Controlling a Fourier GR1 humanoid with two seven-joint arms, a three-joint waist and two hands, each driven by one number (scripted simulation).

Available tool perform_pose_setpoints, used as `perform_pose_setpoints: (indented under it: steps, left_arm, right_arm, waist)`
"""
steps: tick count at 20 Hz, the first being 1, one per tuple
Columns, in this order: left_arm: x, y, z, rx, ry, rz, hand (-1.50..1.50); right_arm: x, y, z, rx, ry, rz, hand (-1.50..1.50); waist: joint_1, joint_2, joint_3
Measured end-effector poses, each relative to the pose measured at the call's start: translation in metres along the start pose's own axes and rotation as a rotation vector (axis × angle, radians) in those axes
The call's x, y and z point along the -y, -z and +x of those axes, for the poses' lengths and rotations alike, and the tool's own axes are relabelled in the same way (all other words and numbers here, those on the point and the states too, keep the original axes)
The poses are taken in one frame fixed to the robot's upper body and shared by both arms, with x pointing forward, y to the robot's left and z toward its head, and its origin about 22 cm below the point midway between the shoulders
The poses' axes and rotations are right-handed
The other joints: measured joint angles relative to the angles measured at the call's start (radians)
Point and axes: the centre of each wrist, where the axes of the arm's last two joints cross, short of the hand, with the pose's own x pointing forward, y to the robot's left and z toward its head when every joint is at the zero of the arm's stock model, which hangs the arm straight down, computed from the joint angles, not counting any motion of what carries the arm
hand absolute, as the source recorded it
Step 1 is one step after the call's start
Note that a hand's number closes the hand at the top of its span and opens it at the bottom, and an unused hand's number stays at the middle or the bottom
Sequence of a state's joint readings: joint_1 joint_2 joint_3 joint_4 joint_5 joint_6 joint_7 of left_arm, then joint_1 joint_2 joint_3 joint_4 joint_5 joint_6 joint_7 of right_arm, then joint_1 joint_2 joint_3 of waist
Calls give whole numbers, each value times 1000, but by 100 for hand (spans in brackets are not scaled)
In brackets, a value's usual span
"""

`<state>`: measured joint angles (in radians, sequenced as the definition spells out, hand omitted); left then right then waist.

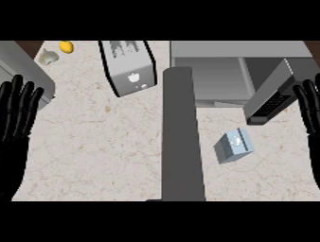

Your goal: Pick up the milk, place it into the microwave and close the microwave

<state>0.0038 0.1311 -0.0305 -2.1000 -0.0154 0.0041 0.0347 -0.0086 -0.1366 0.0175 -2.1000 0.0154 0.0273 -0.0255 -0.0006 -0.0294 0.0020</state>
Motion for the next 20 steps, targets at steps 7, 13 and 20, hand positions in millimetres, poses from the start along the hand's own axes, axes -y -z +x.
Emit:
perform_pose_setpoints:
  steps: [7, 13, 20]
  left_arm:
    - [-2, 7, -22, -25, -103, 9, -150]
    - [8, -17, -43, -110, -280, 72, -150]
    - [1, -54, -50, -130, -324, 82, -150]
  right_arm:
    - [-11, -18, 20, -44, 27, -3, -150]
    - [-17, -37, 23, -161, 86, 26, -150]
    - [-13, -59, 15, -225, 107, 16, -150]
  waist:
    - [-5, 24, -2]
    - [-3, 27, -3]
    - [0, 28, -2]
